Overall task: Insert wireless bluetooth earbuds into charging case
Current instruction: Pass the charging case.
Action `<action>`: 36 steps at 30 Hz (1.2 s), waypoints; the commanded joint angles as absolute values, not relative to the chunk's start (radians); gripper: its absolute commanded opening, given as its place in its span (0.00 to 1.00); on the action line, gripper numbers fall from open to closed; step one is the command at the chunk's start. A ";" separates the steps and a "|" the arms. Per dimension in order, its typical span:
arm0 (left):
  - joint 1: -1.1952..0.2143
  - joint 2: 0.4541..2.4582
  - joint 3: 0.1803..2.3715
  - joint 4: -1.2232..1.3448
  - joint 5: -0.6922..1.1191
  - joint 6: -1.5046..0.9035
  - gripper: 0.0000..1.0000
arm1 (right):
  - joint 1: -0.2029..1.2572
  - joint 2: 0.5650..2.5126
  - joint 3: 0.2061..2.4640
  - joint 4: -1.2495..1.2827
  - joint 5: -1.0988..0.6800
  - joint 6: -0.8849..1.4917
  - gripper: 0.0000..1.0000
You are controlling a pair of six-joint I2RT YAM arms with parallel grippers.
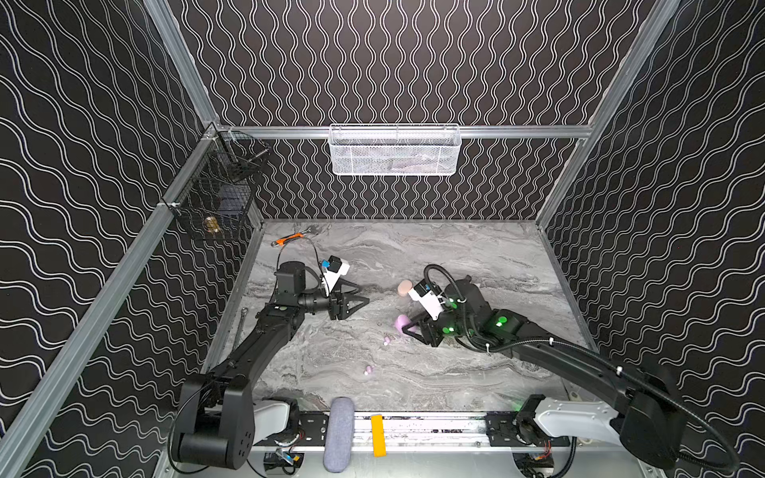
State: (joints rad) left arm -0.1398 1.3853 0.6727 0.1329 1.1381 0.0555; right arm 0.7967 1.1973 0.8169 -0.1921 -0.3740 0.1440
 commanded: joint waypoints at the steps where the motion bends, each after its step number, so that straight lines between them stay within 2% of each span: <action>1: -0.183 1.374 0.665 0.155 1.250 0.096 0.66 | 0.790 1.150 0.794 -0.140 -0.436 0.181 0.32; 6: -0.261 1.397 0.683 0.156 1.342 0.098 0.68 | 0.789 1.103 0.776 -0.133 -0.462 0.207 0.32; 12: -0.367 1.416 0.692 0.156 1.303 0.127 0.67 | 0.779 1.061 0.765 -0.148 -0.438 0.224 0.30; 21: -0.406 1.431 0.697 0.124 1.366 0.167 0.66 | 0.778 1.031 0.749 -0.124 -0.479 0.240 0.30; 24: -0.415 1.439 0.719 0.015 1.366 0.258 0.65 | 0.778 1.034 0.747 -0.118 -0.503 0.236 0.31; 28: -0.437 1.467 0.800 -0.293 1.333 0.515 0.63 | 0.779 1.041 0.761 -0.130 -0.546 0.222 0.30; 36: -0.451 1.485 0.802 -0.307 1.319 0.532 0.61 | 0.779 1.047 0.778 -0.141 -0.581 0.204 0.29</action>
